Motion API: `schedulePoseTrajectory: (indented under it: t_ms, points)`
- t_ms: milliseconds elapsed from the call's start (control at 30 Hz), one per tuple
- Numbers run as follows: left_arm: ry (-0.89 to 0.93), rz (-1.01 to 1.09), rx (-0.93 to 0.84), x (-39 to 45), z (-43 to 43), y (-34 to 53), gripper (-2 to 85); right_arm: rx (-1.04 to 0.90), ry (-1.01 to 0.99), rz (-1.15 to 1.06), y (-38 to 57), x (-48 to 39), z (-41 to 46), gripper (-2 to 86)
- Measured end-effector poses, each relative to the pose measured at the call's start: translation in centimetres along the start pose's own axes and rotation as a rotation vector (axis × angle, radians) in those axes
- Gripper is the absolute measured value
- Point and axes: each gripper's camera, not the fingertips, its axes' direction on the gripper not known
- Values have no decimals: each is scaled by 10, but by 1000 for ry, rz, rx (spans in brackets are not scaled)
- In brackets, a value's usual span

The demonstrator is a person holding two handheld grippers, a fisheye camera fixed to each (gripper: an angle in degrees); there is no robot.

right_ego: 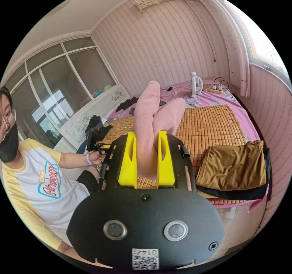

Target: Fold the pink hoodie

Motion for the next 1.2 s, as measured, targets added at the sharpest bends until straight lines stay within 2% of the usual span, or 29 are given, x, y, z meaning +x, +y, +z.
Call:
schedulePoseTrajectory:
  t_ms: [67,133,200,233,300,367,467,600,700,800,867,900,967,1000,1133,1167,1200]
  points:
    - [77,52,-23,36,89,-82,56,39,115,50,-12,43,-41,107]
    - [120,58,-41,63,157,-134,58,57,195,112,-17,94,-76,105]
    - [138,100,-66,91,230,-173,59,82,371,238,-4,172,-96,104]
    - [131,128,-85,105,283,-191,60,75,406,292,3,195,-95,103]
    - [113,96,-141,106,372,-209,61,41,522,553,48,286,-75,102]
    - [82,-30,-306,84,485,-217,61,-8,594,642,83,324,-49,100]
    - [42,20,-349,63,540,-222,61,15,620,604,114,339,-25,100]
    - [143,-33,-331,33,539,-241,55,85,510,687,147,362,-24,100]
    - [200,-96,-318,26,514,-257,45,125,518,629,158,342,-20,97]
    - [168,-14,-292,24,445,-279,35,193,608,489,172,295,-27,88]
    - [114,59,-209,1,348,-279,27,287,651,433,193,259,-39,83]
    - [101,61,-200,-9,321,-276,24,346,642,405,214,230,-46,79]
    - [20,29,-183,-55,200,-247,15,369,622,352,256,181,-42,74]
    - [-11,6,-172,-66,166,-235,12,321,631,333,289,148,-29,65]
    - [-232,-202,-99,-118,-77,-137,-4,53,659,364,411,66,46,39]
    - [-312,-258,-55,-118,-147,-110,-4,-18,601,386,450,44,72,30]
    - [-352,-285,-24,-116,-182,-97,-4,-71,518,414,481,25,97,21]
